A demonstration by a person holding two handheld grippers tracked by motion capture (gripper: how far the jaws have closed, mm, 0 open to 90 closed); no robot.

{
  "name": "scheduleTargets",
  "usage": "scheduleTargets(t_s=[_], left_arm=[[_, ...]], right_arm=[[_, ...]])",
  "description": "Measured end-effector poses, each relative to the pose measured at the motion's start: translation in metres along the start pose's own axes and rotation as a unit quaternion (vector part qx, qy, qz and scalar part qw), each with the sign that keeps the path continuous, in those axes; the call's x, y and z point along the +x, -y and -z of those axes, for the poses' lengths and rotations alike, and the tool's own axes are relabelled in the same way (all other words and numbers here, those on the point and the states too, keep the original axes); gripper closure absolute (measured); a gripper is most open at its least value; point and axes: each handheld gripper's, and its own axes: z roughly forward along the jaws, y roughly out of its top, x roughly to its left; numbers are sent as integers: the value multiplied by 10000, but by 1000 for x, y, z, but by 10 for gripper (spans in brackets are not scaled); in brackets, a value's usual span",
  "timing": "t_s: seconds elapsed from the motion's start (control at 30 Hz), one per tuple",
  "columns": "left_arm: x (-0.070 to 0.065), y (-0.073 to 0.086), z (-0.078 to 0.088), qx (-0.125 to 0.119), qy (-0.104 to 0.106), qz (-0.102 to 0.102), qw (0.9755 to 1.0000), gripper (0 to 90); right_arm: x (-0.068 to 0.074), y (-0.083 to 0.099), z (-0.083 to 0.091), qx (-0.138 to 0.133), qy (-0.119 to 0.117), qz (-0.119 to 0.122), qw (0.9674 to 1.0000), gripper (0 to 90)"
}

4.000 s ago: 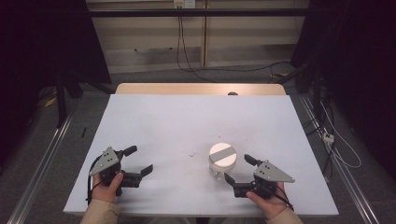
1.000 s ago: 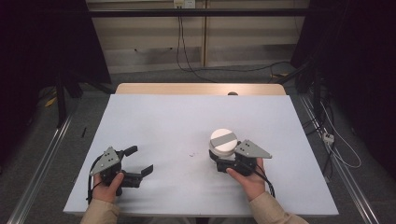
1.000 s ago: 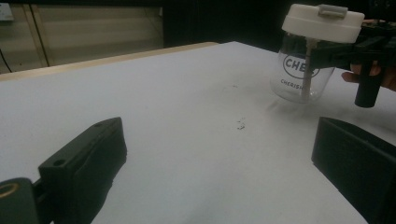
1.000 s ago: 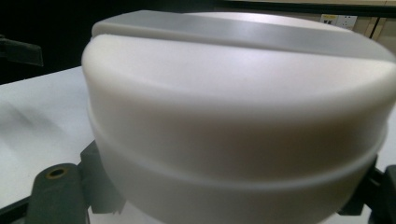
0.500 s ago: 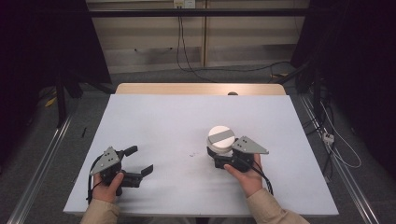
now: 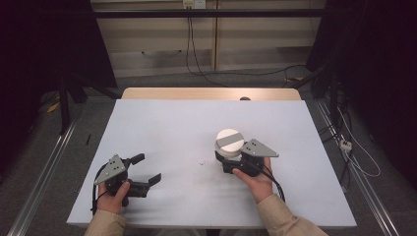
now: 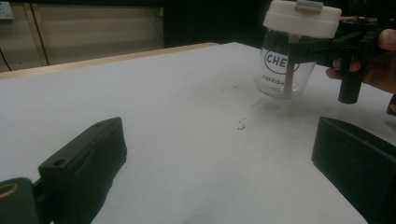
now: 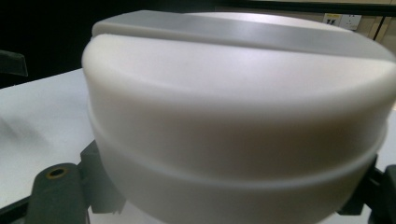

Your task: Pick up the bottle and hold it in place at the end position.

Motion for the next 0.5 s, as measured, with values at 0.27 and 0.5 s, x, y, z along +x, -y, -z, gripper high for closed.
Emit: scheduleTargets(t_s=[0.27, 0.5], left_arm=[[0, 0, 0, -17, -10, 49, 10000, 28], [0, 0, 0, -39, -20, 44, 10000, 28]], right_arm=[[-3, -2, -7, 12, 54, -20, 10000, 183], [-6, -3, -12, 29, 90, -31, 10000, 183]])
